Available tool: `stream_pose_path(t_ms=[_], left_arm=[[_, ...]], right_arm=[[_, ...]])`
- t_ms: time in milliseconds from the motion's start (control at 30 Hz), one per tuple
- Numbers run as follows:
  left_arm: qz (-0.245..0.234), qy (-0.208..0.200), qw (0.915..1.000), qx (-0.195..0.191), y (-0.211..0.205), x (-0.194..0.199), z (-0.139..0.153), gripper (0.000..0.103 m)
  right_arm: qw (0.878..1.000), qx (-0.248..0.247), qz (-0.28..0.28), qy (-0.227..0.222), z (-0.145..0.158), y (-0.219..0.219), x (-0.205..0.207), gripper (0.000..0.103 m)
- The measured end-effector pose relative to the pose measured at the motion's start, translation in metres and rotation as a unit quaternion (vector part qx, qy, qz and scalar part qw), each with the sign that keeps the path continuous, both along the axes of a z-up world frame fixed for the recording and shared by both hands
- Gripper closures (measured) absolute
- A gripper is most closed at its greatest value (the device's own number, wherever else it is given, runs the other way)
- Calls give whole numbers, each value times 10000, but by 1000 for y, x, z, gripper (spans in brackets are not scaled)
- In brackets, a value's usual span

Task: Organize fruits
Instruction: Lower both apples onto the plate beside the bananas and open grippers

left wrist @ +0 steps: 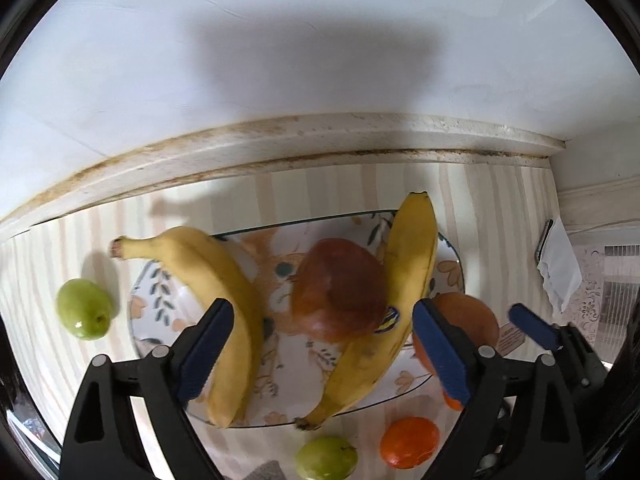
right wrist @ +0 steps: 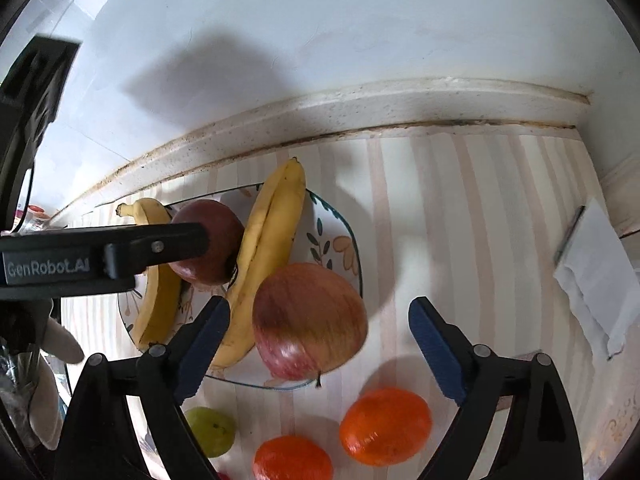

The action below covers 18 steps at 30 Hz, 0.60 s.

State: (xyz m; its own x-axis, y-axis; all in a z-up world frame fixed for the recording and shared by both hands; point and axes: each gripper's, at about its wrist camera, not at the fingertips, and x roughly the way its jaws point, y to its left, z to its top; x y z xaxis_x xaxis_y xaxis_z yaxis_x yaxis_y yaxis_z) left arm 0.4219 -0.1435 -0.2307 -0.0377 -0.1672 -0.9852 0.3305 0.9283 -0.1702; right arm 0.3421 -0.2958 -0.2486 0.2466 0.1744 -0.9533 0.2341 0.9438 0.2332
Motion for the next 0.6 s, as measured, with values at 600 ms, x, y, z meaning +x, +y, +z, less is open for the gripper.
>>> stream_pose_path(t_ms=[600], left_arm=[[541,-1335,9894,184,68,-75,59,11]], right_arm=[[9976,-505,19,-481,53,23,-61,9]])
